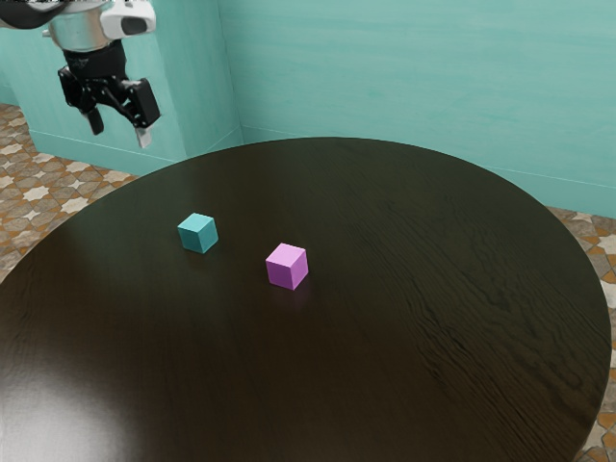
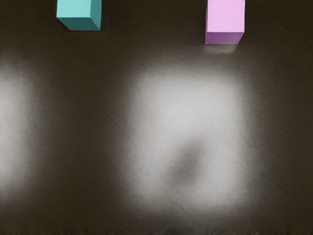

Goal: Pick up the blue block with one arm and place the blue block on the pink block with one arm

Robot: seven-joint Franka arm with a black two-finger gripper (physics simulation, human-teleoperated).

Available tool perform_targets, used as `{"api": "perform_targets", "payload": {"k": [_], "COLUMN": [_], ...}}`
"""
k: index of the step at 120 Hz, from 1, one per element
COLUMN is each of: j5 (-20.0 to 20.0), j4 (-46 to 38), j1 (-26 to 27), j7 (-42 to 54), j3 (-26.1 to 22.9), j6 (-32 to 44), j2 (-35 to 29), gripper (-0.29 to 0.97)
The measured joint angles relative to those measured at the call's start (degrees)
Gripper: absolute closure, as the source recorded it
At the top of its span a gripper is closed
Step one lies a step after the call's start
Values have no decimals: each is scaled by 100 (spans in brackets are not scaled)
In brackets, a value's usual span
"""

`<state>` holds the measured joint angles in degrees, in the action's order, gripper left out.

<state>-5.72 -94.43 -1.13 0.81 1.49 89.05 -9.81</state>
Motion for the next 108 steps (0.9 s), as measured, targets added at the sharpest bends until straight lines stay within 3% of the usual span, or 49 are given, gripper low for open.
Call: {"api": "perform_targets", "payload": {"k": [25, 39, 73, 108], "j5": [-125, -288, -196, -80], "j4": [-51, -60, -31, 1327], "j1": [-369, -627, -1010, -1352], "j7": [52, -31, -322, -317], "j3": [29, 49, 30, -37], "j6": [20, 136, 1708, 3008], "j2": [-23, 344, 1840, 4077], "gripper": [0, 0, 0, 0]}}
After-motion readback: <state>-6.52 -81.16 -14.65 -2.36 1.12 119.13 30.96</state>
